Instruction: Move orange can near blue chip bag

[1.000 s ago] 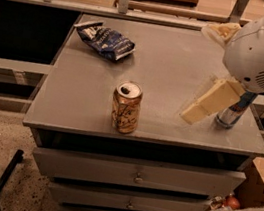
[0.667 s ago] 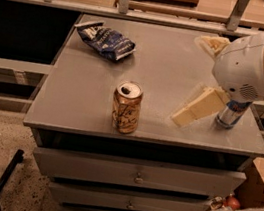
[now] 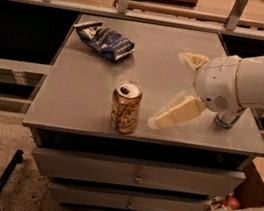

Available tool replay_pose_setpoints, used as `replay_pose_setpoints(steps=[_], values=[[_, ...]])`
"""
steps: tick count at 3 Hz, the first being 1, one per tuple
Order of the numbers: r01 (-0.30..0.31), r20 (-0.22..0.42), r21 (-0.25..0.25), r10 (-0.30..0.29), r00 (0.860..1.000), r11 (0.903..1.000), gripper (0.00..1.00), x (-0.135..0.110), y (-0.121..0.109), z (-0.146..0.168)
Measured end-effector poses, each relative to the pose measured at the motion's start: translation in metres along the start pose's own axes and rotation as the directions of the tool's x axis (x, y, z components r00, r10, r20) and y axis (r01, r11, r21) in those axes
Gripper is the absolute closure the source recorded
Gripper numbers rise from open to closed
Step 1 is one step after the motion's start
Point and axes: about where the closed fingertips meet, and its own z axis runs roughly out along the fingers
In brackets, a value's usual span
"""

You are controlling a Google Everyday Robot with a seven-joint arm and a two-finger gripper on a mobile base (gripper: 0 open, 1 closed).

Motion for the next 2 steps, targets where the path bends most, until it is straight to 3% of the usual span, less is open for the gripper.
replay_pose_setpoints(steps=[2], values=[[-0.087,0.097,-0.071,0.094,0.991,0.9937,0.0,0.005,0.014,0.03]])
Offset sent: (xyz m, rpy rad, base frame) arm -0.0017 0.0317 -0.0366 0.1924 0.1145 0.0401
